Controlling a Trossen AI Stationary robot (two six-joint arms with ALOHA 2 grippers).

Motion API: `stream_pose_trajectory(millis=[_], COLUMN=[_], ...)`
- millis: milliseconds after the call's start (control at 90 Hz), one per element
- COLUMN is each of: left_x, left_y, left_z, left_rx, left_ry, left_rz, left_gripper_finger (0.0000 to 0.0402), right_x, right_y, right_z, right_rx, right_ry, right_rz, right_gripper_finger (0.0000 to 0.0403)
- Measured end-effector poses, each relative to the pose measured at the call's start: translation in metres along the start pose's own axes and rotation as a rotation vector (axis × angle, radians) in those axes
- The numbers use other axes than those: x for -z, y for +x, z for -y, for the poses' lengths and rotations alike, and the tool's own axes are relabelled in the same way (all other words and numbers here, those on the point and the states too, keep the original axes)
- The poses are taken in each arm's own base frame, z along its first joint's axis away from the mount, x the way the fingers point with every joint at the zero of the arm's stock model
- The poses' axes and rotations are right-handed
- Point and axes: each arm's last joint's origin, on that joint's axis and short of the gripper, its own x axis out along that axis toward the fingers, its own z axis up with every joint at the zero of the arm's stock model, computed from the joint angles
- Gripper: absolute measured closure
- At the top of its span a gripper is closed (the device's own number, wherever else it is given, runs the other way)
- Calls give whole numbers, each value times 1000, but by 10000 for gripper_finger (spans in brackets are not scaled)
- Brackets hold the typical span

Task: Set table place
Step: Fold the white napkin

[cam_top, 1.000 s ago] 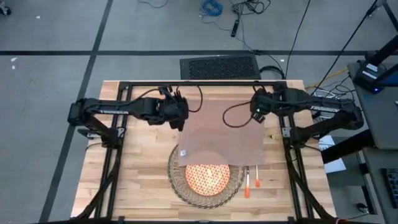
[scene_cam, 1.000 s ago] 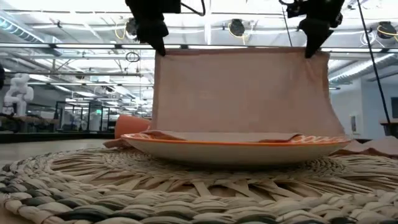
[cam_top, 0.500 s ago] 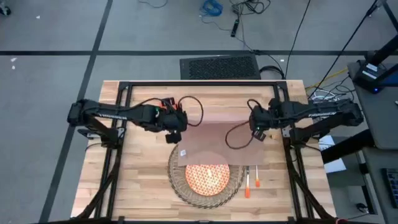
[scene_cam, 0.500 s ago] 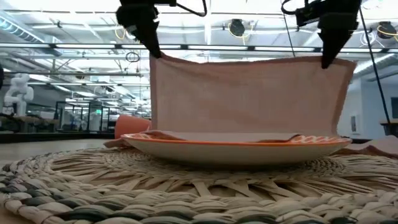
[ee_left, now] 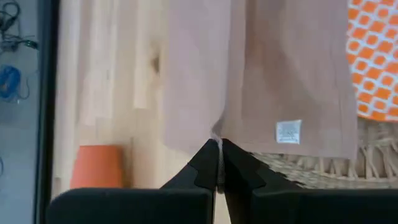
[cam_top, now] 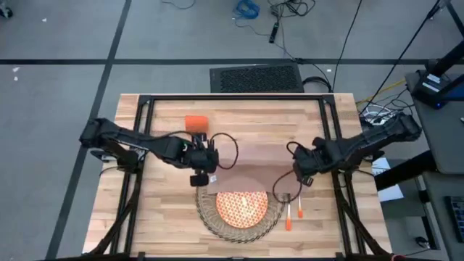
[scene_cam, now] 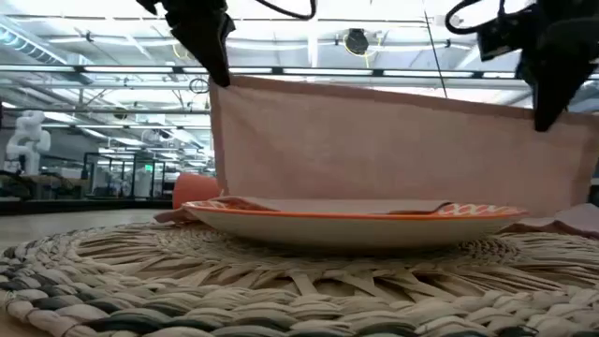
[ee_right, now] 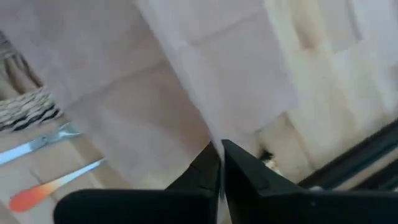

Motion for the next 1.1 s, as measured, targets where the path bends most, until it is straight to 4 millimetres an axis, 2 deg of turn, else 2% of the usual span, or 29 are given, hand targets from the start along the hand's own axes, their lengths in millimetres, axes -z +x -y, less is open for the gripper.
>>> stream_pose_trajectory(millis=[344,544,1100], left_x=[11,10,4], left_y=[46,60,64], left_z=[25,36,45], left_rx=[90,117,216], left_ry=[-1,13,5], left_rz=[-76,-87,-8], left_gripper_finger=[402,402,402], right_x=[8,13,26], right_y=[18,28,29], right_z=[-12,-15,-32], right_rx=[-71,-115,-234], right_ry=[1,0,-42], right_rz=[25,-2,-3], right_gripper_finger=[403,403,403])
